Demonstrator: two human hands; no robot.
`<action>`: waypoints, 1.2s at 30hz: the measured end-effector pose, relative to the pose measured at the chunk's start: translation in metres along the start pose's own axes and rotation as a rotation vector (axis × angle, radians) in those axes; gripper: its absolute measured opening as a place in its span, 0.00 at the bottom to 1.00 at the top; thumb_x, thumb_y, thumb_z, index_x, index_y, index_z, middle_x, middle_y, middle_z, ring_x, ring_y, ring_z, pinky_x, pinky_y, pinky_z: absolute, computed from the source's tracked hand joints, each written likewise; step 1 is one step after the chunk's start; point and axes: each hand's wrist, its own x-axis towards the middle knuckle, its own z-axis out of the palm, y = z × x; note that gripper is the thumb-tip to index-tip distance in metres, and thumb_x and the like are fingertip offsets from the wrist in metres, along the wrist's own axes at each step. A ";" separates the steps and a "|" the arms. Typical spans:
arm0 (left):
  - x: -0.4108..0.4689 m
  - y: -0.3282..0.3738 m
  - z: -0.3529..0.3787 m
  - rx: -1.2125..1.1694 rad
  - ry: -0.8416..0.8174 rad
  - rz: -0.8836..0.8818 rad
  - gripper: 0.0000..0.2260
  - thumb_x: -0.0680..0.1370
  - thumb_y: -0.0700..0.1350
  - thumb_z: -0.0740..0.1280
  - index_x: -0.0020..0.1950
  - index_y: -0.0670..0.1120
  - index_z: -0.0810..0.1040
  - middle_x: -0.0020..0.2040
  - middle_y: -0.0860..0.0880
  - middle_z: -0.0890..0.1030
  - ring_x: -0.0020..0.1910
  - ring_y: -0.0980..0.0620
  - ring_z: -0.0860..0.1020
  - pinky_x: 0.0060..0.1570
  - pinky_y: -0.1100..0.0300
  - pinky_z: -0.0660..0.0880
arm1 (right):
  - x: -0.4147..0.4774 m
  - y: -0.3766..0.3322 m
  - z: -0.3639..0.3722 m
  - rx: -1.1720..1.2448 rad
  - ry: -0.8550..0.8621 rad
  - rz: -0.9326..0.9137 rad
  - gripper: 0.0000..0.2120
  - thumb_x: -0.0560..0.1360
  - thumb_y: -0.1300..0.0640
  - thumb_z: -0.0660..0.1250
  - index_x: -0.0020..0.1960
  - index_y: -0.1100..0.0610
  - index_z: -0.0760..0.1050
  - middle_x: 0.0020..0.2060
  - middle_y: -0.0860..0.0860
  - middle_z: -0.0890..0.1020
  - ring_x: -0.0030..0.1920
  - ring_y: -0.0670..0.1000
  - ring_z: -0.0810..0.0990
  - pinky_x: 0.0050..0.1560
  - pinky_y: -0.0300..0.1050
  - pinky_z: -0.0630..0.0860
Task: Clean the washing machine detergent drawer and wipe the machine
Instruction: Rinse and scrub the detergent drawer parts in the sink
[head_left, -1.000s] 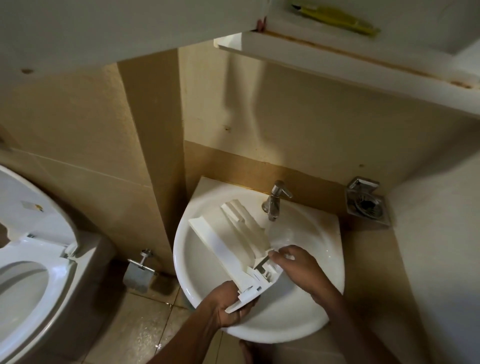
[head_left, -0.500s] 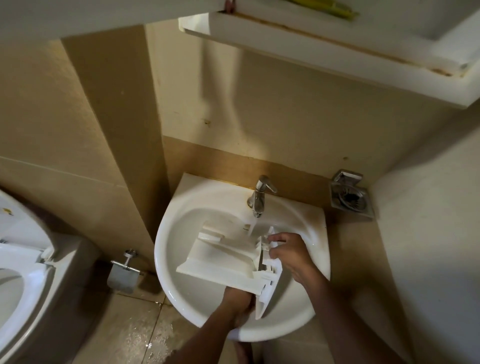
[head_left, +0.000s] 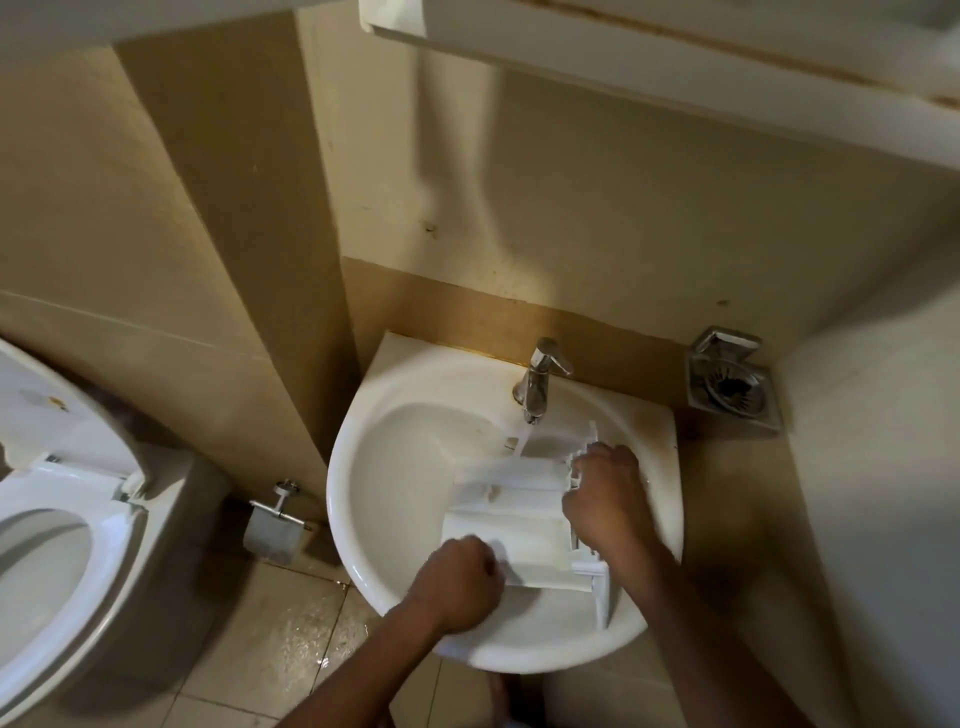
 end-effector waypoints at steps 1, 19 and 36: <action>0.003 0.006 -0.009 -0.132 0.089 -0.023 0.13 0.77 0.44 0.63 0.36 0.39 0.80 0.34 0.44 0.84 0.33 0.48 0.82 0.36 0.56 0.79 | -0.003 -0.010 0.001 0.009 0.019 -0.027 0.17 0.72 0.65 0.64 0.59 0.62 0.80 0.58 0.55 0.81 0.60 0.55 0.76 0.61 0.42 0.71; 0.110 0.071 -0.040 -1.414 0.392 -0.167 0.16 0.80 0.47 0.62 0.41 0.46 0.87 0.46 0.41 0.87 0.49 0.43 0.84 0.55 0.49 0.79 | 0.058 -0.008 0.101 1.829 -0.315 0.606 0.12 0.79 0.60 0.59 0.46 0.62 0.80 0.41 0.58 0.83 0.44 0.56 0.84 0.58 0.49 0.75; 0.135 0.064 -0.022 -1.490 0.496 -0.075 0.17 0.75 0.47 0.61 0.46 0.43 0.88 0.51 0.37 0.86 0.59 0.35 0.81 0.64 0.43 0.76 | 0.060 -0.011 0.103 1.769 -0.342 0.569 0.13 0.79 0.58 0.59 0.46 0.61 0.81 0.42 0.58 0.84 0.46 0.56 0.84 0.53 0.49 0.76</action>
